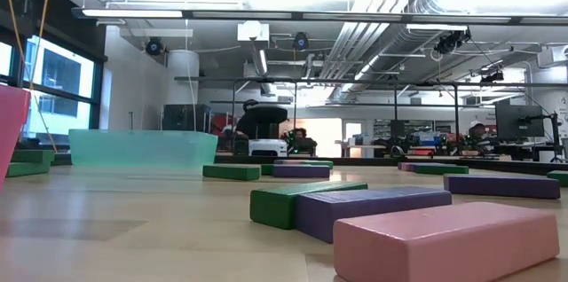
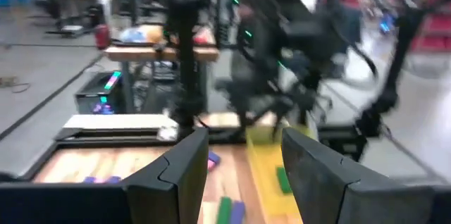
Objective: Sort blocks
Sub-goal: Put the blue block into the red bin
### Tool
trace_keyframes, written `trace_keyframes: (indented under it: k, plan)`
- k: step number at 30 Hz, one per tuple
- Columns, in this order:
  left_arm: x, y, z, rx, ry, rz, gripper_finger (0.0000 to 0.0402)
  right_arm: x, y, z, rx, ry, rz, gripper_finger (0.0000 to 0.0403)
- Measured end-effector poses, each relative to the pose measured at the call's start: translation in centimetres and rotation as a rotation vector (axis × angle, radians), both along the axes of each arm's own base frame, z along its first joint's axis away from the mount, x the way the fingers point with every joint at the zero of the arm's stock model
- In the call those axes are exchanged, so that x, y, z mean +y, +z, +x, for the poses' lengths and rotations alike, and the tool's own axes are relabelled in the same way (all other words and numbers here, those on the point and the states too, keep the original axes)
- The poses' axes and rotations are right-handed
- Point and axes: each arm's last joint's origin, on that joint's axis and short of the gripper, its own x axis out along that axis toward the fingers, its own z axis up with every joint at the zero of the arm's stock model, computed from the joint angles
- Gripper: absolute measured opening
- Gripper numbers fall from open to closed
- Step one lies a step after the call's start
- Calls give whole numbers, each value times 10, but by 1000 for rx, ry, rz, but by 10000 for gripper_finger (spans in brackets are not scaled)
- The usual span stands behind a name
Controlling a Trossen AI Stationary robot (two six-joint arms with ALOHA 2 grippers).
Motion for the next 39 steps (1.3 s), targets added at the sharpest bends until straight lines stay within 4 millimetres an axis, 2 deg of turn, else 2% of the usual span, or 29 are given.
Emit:
trace_keyframes:
  k: [5, 13, 17, 20, 23, 25, 28, 31, 35, 39]
  plan:
    - [-34, -23, 16, 93, -3, -40, 168, 6, 5, -17, -167, 32, -203, 252]
    - [-93, -68, 43, 271, 79, -208, 167, 18, -22, -39, -174, 111, -320, 252]
    - [-121, -87, 60, 431, 81, -287, 167, 16, -37, -40, -233, 122, -453, 252]
    - [-135, -109, 73, 595, 108, -433, 167, 10, -45, -38, -353, 32, -571, 252]
    - [-149, -125, 86, 668, 122, -557, 167, 5, -48, -32, -454, -76, -598, 252]
    - [-160, -134, 94, 690, 113, -567, 167, 4, -48, -30, -463, -87, -592, 252]
    - [-172, -153, 101, 739, 97, -523, 167, 8, -48, -28, -465, -59, -564, 252]
    - [-175, -169, 108, 770, 120, -522, 167, 17, -48, -26, -467, -9, -504, 252]
    - [-176, -190, 113, 818, 211, -607, 167, 27, -47, -23, -470, 86, -457, 252]
    - [-175, -203, 116, 855, 287, -678, 167, 34, -46, -23, -500, 89, -386, 252]
